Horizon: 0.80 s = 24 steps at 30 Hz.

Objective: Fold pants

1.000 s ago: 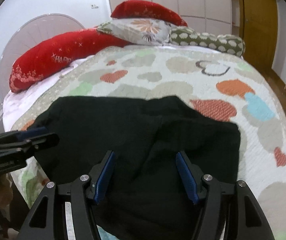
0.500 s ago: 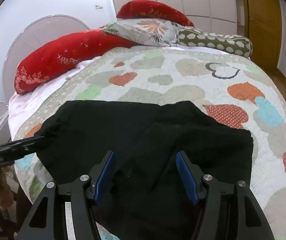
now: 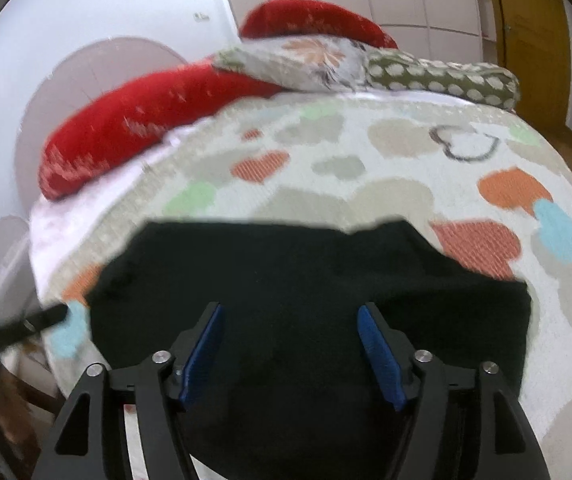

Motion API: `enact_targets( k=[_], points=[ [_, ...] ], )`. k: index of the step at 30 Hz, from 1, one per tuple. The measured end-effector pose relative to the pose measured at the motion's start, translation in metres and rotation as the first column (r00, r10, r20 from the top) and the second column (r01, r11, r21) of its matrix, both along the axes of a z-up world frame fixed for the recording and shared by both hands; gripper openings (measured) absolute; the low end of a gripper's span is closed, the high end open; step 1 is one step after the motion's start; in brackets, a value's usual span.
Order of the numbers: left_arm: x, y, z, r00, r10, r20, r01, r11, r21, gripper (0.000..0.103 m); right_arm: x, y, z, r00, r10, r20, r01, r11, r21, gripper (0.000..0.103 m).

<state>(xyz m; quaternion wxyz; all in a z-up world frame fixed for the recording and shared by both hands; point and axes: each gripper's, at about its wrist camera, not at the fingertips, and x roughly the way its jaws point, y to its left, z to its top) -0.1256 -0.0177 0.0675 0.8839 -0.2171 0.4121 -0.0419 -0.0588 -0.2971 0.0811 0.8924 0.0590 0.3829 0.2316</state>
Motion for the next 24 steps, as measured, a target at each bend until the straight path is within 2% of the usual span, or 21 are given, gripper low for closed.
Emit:
enact_targets(
  k=[2, 5, 9, 13, 17, 21, 23, 24],
  points=[
    [-0.001, 0.006, -0.008, 0.999, 0.042, -0.02, -0.043, 0.999, -0.033, 0.066, 0.009, 0.011, 0.008, 0.999, 0.043, 0.008, -0.044, 0.998, 0.038, 0.068],
    [0.005, 0.006, -0.022, 0.997, 0.037, -0.066, -0.043, 0.995, -0.091, 0.066, 0.023, 0.042, 0.015, 0.992, 0.123, 0.027, -0.124, 0.991, 0.039, 0.07],
    [0.014, -0.003, -0.033, 0.996, 0.034, -0.083, -0.043, 0.992, -0.115, 0.066, 0.045, 0.081, 0.014, 0.976, 0.217, 0.016, -0.218, 0.976, 0.017, 0.071],
    [0.024, -0.01, -0.042, 0.995, 0.009, -0.098, -0.023, 0.989, -0.143, 0.066, 0.065, 0.115, 0.007, 0.957, 0.289, -0.007, -0.289, 0.957, -0.021, 0.08],
    [0.031, -0.009, -0.049, 0.996, 0.012, -0.087, -0.027, 0.985, -0.168, 0.072, 0.085, 0.149, -0.004, 0.939, 0.342, -0.035, -0.344, 0.936, -0.079, 0.08],
    [0.034, -0.006, -0.052, 0.999, 0.011, -0.049, -0.021, 0.98, -0.198, 0.078, 0.101, 0.174, -0.02, 0.917, 0.394, -0.068, -0.399, 0.914, -0.077, 0.08],
    [0.036, -0.003, -0.053, 1.0, 0.017, -0.026, -0.022, 0.976, -0.217, 0.077, 0.108, 0.176, -0.031, 0.91, 0.403, -0.098, -0.406, 0.914, -0.005, 0.075],
    [0.036, -0.001, -0.053, 1.0, 0.021, -0.015, -0.024, 0.974, -0.226, 0.072, 0.114, 0.173, -0.038, 0.913, 0.391, -0.119, -0.386, 0.92, 0.063, 0.062]
  ],
)
